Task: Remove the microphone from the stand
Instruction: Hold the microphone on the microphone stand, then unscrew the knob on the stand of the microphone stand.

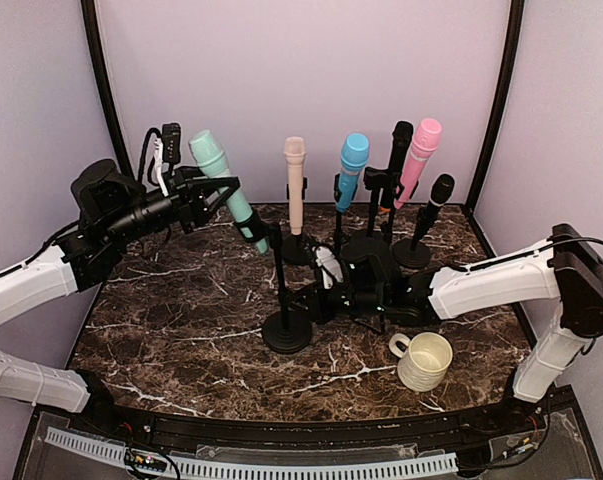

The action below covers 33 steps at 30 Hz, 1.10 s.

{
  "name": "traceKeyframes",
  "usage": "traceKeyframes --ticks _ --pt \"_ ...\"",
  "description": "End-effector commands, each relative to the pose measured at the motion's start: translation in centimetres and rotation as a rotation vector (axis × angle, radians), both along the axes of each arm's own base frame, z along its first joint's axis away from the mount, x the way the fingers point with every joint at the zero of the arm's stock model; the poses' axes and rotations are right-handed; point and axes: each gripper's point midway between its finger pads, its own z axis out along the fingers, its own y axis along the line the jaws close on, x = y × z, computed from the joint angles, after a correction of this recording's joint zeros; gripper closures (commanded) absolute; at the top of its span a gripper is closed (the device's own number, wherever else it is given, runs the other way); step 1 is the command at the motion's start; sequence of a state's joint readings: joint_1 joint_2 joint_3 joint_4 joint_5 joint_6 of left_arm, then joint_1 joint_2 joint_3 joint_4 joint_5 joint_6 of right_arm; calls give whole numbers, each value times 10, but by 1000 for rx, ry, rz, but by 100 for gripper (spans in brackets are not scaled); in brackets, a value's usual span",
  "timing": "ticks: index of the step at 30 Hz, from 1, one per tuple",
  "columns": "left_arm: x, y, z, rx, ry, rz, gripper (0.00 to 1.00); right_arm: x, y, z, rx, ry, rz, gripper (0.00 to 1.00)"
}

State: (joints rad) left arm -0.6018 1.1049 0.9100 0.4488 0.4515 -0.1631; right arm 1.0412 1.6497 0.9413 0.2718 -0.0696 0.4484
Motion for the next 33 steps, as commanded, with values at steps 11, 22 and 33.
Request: traceKeyframes --ticks 11,22,33 --pt "8 -18 -35 300 18 -85 82 6 2 8 -44 -53 -96 87" --pt "10 -24 -43 294 64 -114 81 -8 -1 47 152 20 -54 34" --pt "2 -24 -53 287 67 -150 81 -13 -26 41 304 205 59 26"
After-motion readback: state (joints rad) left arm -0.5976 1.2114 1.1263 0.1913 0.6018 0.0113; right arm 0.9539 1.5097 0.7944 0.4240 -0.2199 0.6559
